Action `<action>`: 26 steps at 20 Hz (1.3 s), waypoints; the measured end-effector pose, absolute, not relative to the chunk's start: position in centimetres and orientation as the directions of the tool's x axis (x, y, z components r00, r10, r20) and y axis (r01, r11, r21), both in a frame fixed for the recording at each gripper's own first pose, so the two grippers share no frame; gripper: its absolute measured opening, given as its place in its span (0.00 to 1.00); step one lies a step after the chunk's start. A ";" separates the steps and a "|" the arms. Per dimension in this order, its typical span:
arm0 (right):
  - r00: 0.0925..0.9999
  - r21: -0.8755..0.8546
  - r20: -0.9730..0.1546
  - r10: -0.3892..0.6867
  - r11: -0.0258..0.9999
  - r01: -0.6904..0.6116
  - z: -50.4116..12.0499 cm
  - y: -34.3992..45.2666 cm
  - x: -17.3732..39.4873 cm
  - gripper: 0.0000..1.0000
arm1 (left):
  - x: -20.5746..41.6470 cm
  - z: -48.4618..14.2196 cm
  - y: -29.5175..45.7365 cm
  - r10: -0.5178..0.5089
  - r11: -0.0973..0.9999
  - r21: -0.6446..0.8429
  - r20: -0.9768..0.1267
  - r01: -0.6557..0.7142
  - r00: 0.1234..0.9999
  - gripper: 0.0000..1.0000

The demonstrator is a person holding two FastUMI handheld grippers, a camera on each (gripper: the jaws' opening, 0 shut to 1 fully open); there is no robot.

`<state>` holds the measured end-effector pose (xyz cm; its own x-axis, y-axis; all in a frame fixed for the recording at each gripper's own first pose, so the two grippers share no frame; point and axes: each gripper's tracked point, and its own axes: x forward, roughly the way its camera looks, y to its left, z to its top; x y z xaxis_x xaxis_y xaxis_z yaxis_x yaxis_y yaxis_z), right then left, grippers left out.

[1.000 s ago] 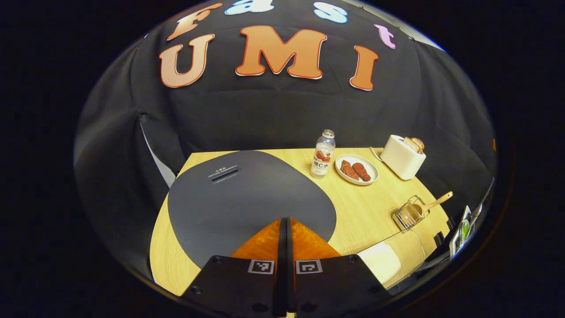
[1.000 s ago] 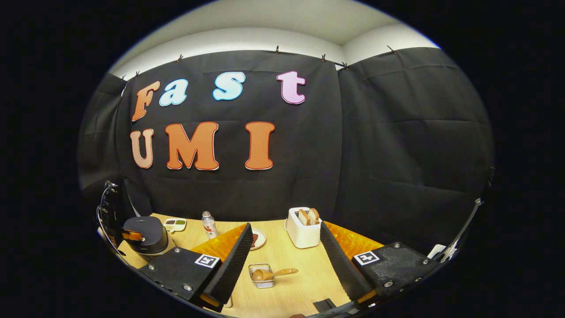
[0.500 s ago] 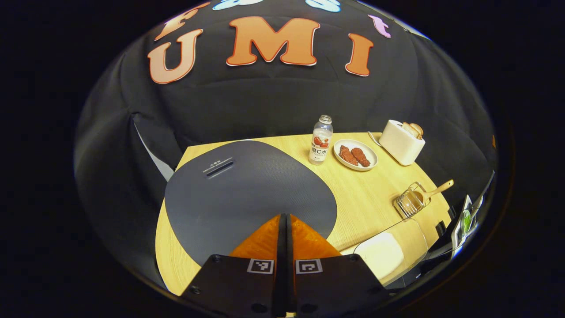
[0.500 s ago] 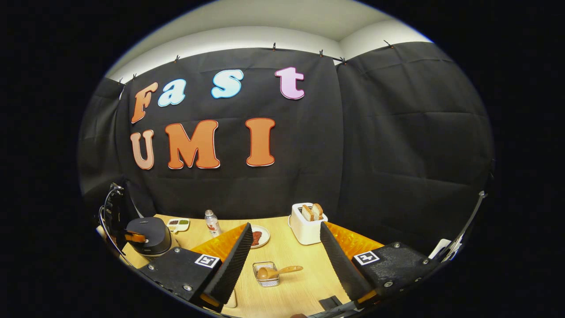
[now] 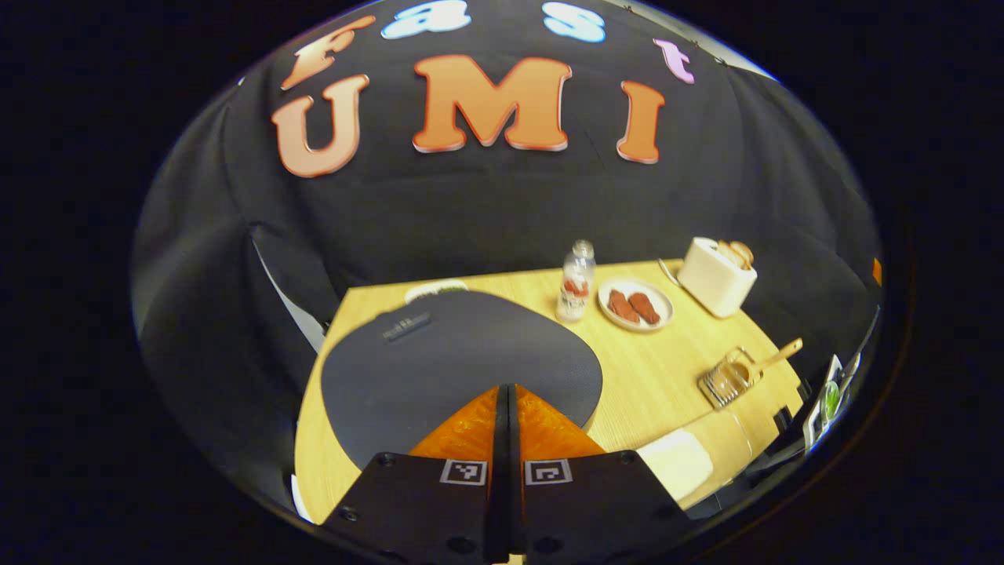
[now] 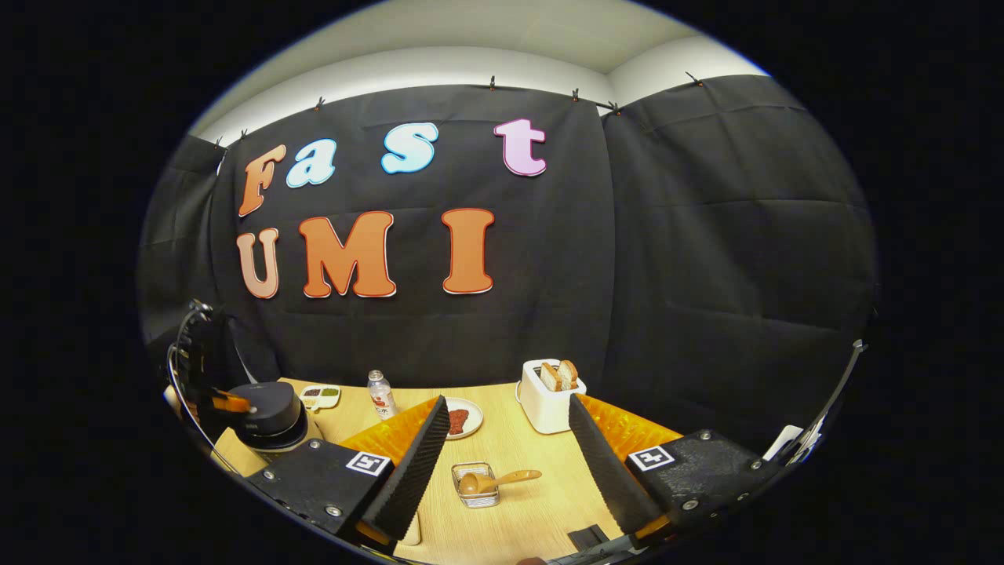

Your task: Close the left gripper, press the button to open the rice cooker; take a wooden spoon from the chopstick holder with the right hand, scoop a spoonful of rice and pour it into the rice cooker, then put the wooden spoon back into the chopstick holder.

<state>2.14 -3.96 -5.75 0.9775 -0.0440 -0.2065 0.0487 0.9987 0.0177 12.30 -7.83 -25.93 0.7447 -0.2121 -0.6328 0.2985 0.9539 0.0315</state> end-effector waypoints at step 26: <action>0.975 0.221 -0.220 -0.045 0.971 0.095 -18.2 -6.1 7.3 1.00 | 4.3 0.2 1.0 0.044 0.996 0.086 -0.080 -0.038 0.996 0.09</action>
